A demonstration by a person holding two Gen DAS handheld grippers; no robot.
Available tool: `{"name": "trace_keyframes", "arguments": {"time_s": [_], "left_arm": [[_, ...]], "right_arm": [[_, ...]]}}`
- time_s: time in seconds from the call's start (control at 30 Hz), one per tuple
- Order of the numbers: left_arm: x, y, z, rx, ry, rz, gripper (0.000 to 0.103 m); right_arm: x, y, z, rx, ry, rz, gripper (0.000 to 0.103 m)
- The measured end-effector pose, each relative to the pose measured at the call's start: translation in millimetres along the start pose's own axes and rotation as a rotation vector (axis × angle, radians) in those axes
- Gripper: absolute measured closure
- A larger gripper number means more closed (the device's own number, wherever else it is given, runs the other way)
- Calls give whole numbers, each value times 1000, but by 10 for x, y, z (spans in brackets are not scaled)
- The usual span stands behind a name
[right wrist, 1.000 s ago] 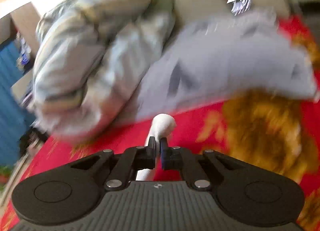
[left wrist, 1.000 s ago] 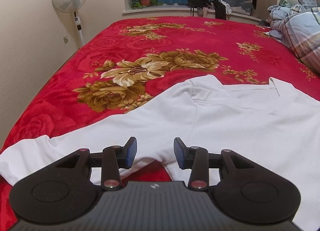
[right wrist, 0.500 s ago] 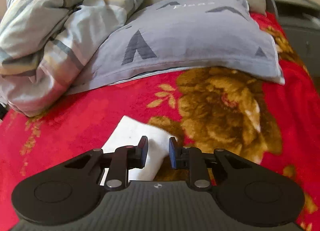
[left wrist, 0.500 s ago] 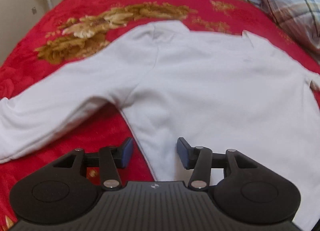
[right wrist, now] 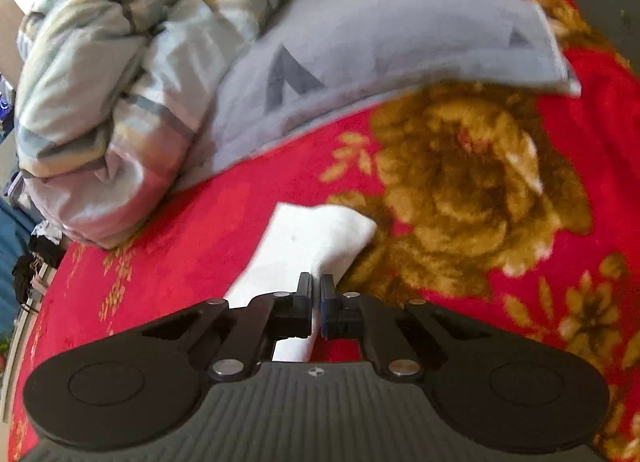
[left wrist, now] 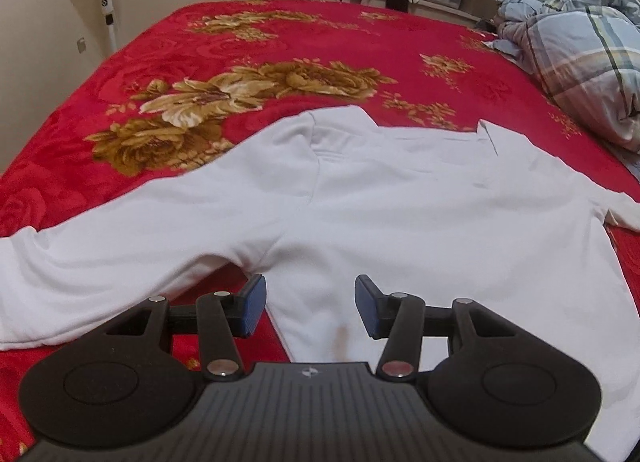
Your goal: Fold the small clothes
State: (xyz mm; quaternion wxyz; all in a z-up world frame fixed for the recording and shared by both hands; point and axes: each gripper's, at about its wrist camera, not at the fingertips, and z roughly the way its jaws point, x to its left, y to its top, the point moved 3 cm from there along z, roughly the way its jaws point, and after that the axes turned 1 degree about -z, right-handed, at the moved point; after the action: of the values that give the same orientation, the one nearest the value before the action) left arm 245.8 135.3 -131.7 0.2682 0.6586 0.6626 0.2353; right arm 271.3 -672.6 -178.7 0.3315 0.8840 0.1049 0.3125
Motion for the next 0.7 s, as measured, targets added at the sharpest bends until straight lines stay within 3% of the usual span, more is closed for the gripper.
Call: {"name": "trace_keyframes", "arguments": {"time_s": [0.07,0.17,0.27,0.33,0.43,0.53,0.6,0.63,0.7], "left_arm": [[20,38,-21,-11,3,-9,49],[55,106,-58,-29,5,-33,49],[107,183,-100,-51,0,-71,49],[150,233,-136,-64,-2,-98,49],[211,287,-179,-74,-13,-136,49],[250,331,-202,-72,-45,-177,49],[251,350,-201,-69,-64,-193,49],[247,353,-196,-67,-70,-200,49],[227,343,-179,-62,-91,-215,50]], "right_arm": [[397,-8,-249,-77,53,-134,100],[1125,-183,-800,-162,244,-303,100],[1888,-698,-1599,-213,521,-493,100],[2272,-1218,-2170,-177,736,-579,100],[2593,-2019,-2784,11,984,-637,98],[2711,-2832,-3027,350,1106,-738,88],[2683,-3226,-3038,574,1064,-835,83],[2643,-3303,-3039,640,1029,-874,83],[2557,-3219,-3059,668,961,-903,82]]}}
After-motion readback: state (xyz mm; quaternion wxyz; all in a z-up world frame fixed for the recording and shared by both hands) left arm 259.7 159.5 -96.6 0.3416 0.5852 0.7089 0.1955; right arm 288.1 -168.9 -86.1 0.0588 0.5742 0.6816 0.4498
